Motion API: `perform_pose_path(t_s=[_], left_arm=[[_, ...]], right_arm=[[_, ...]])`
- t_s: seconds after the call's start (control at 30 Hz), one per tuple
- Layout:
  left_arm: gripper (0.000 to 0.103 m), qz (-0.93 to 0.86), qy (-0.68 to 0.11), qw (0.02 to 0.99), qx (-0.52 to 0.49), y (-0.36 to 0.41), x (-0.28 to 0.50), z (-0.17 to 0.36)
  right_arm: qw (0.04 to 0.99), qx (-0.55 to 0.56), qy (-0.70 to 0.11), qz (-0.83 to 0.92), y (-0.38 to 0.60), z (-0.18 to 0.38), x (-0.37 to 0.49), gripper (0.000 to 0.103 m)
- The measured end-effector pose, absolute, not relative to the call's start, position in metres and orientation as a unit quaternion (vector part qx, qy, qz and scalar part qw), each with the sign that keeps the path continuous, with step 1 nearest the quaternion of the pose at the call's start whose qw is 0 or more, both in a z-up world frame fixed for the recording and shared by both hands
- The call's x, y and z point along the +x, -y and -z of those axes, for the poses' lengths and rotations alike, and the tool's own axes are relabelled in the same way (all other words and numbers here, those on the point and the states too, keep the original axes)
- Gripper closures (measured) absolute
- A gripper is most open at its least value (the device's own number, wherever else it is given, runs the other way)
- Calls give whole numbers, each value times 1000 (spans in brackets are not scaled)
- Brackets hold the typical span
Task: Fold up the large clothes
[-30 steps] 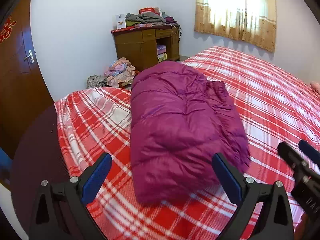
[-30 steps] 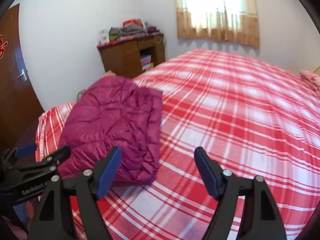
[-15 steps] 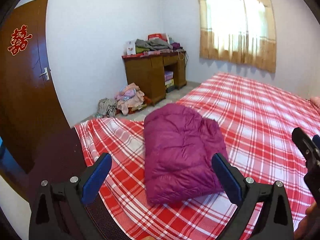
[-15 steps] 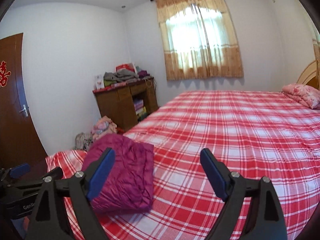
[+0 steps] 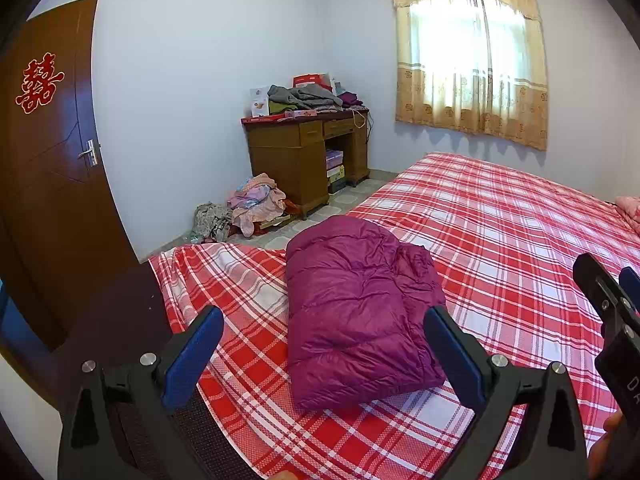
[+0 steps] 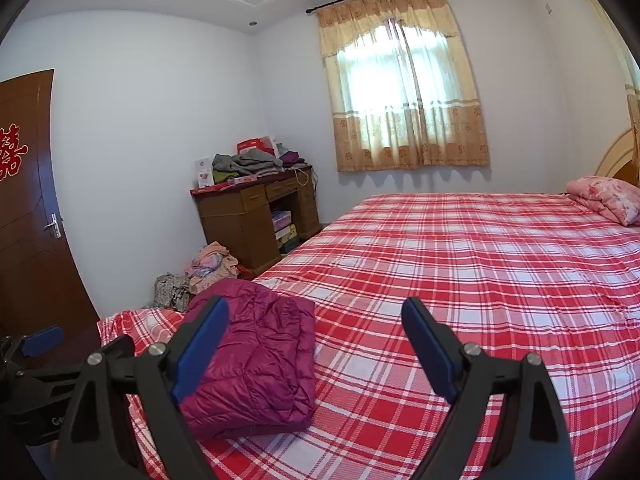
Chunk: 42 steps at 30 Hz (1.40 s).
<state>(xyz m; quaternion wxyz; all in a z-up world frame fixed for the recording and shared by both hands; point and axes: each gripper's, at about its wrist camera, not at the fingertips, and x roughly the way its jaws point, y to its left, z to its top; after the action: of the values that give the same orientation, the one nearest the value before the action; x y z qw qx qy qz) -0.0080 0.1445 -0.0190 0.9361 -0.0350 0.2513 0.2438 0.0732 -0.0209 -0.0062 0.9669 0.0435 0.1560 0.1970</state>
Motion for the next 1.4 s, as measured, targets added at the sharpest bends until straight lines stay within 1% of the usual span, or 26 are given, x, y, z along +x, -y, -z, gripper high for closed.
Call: perform_pose_path(t_s=[0.37, 1.4], left_arm=[[2, -236, -268, 933, -31, -139, -3, 24], [2, -247, -266, 931, -24, -136, -2, 25]], right_arm=[[966, 40, -165, -193, 24, 8, 76, 13], [965, 44, -173, -195, 27, 9, 78, 13]])
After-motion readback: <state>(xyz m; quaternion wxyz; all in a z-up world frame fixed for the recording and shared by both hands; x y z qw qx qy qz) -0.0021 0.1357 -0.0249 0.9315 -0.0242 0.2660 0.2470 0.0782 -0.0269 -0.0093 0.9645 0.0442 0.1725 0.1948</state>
